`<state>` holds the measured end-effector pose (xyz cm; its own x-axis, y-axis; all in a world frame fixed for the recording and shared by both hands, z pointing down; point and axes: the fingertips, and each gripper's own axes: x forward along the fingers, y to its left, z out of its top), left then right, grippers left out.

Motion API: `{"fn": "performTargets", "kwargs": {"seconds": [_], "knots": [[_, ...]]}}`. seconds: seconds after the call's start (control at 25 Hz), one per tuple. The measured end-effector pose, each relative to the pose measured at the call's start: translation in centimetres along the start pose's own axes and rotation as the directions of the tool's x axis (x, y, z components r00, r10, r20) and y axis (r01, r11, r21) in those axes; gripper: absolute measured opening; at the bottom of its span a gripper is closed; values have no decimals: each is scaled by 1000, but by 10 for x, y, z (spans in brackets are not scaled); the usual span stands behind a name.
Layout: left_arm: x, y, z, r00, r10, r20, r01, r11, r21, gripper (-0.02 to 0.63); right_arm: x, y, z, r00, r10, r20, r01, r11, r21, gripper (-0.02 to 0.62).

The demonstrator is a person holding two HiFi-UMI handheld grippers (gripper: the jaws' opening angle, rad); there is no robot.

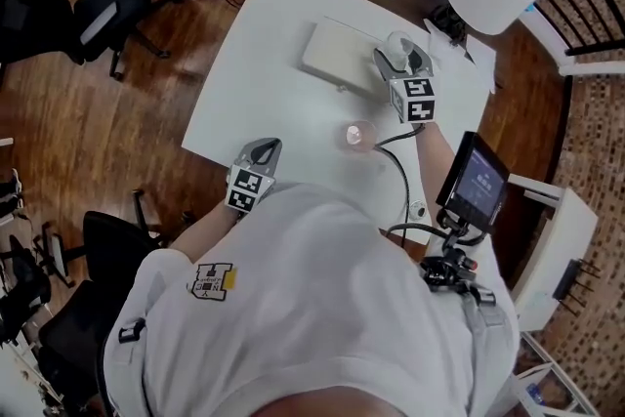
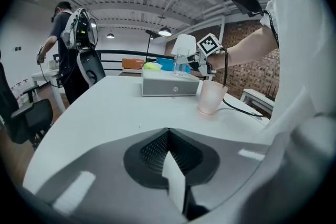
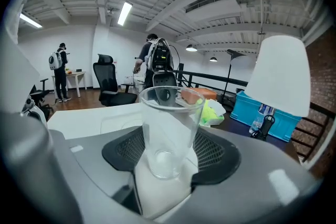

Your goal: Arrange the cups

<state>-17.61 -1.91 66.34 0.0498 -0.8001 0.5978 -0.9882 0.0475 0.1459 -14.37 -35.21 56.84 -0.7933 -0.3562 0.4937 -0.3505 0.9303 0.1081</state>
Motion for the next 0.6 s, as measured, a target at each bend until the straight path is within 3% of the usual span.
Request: {"fn": "performTargets", "kwargs": {"seconds": [0.6], "knots": [[4,-1,-1,1000,-4,-28,5,1000,13,0,2,3,4,997,9,76,-12,1000,29,279]]}}
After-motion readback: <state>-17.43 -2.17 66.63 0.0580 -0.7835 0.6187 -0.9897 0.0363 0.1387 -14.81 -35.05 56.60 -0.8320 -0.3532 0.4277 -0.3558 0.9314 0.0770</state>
